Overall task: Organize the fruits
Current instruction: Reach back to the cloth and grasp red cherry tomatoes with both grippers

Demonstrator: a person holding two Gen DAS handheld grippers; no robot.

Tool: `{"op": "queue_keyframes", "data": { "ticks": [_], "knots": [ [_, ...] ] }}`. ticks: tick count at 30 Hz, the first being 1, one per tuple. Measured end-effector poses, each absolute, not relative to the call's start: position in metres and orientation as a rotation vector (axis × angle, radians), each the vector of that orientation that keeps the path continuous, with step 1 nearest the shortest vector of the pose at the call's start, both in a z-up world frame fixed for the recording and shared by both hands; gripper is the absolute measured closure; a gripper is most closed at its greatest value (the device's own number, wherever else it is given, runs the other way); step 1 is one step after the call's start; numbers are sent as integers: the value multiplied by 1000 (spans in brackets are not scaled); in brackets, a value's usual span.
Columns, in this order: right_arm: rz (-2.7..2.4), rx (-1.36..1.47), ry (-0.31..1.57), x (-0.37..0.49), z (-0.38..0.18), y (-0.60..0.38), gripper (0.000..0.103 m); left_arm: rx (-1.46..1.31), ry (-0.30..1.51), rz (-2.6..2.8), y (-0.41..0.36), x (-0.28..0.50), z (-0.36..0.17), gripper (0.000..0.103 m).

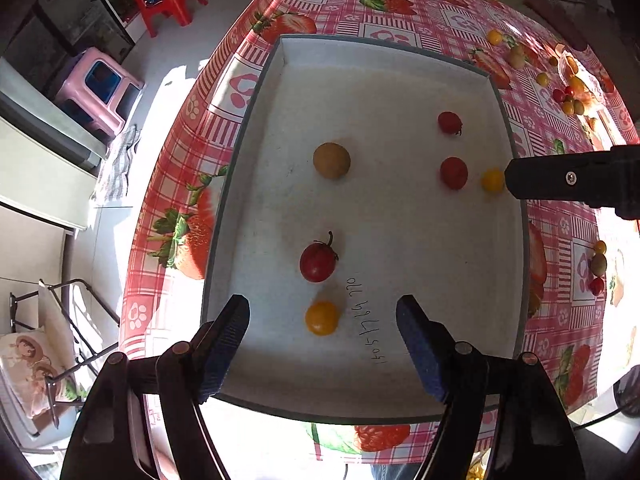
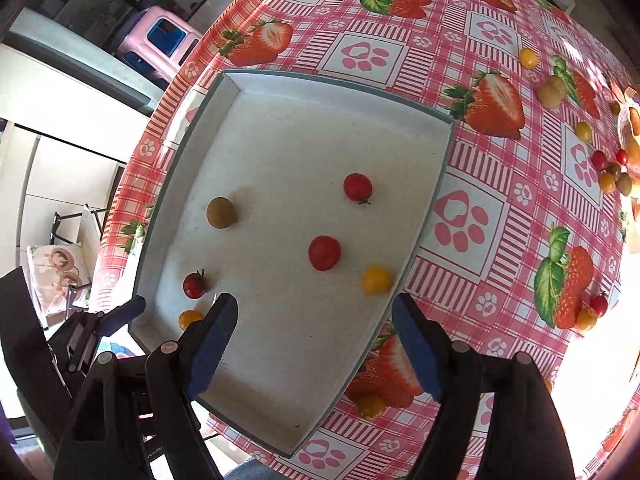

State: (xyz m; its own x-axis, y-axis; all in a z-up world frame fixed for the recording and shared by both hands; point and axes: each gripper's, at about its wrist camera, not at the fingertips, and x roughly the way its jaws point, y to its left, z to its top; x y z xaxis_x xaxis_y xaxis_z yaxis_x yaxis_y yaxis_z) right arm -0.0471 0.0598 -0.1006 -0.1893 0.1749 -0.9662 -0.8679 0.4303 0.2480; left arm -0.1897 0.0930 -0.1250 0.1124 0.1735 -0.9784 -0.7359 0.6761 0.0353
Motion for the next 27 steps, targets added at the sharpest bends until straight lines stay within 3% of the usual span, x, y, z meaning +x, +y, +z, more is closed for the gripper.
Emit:
{"op": "queue_keyframes", "data": {
  "ticks": [12,27],
  "knots": [
    [754,-505,1531,54,-108,-58,20,-379,1240,453,41,-108,-88,26],
    [527,-357,1571,124,-126,-149,20,-328,1334,238,-35,-20,-120,26]
  ]
}}
